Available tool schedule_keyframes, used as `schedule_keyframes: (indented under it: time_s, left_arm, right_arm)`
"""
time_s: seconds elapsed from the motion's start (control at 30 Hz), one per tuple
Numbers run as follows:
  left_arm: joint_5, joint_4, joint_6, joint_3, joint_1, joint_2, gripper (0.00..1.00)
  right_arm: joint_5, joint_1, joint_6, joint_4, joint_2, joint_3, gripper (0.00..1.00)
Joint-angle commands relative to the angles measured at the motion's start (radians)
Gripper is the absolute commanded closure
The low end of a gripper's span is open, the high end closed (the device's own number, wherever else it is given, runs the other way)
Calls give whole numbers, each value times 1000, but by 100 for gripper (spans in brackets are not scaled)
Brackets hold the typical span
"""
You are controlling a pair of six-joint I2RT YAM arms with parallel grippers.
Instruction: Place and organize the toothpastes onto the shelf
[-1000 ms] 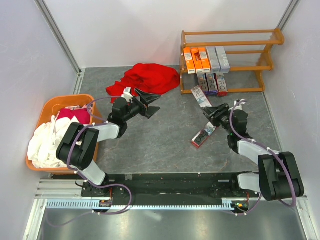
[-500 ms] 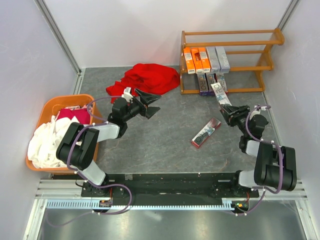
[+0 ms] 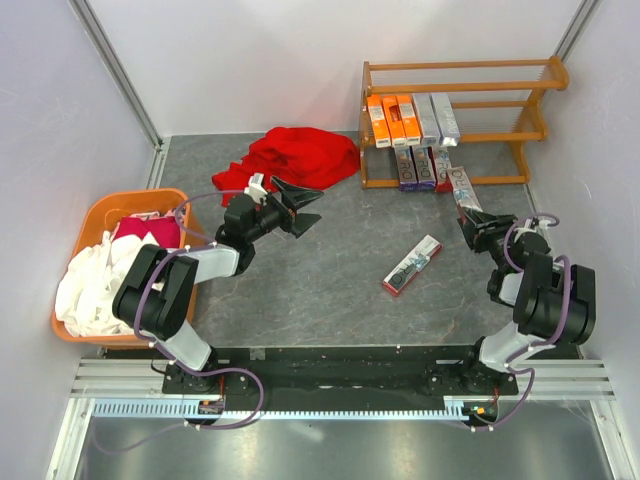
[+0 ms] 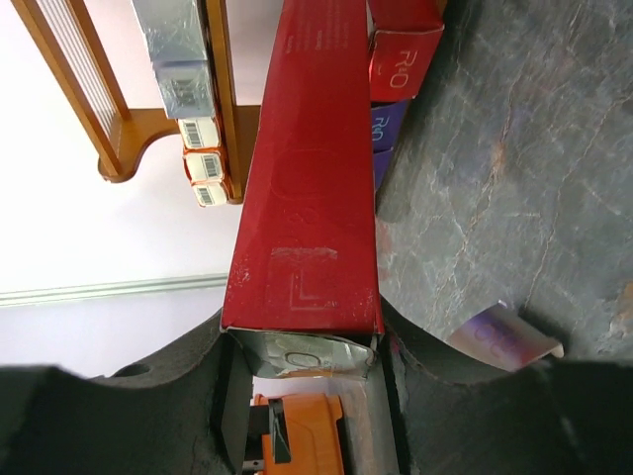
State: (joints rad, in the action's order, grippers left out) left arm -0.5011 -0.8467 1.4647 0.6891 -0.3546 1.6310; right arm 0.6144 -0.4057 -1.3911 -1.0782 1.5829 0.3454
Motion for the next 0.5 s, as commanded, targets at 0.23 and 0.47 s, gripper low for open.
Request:
schedule_keyframes:
  time_s: [0.23,0.47]
  left_arm:
    - [-25,-6,-63,46,6,16,1]
    - [-34,-8,-66,55,8,32,1]
  right_arm:
    - [-27,-8,-57,-239,109,98,69]
    - [-76,-8,-89,-276,195,162,69]
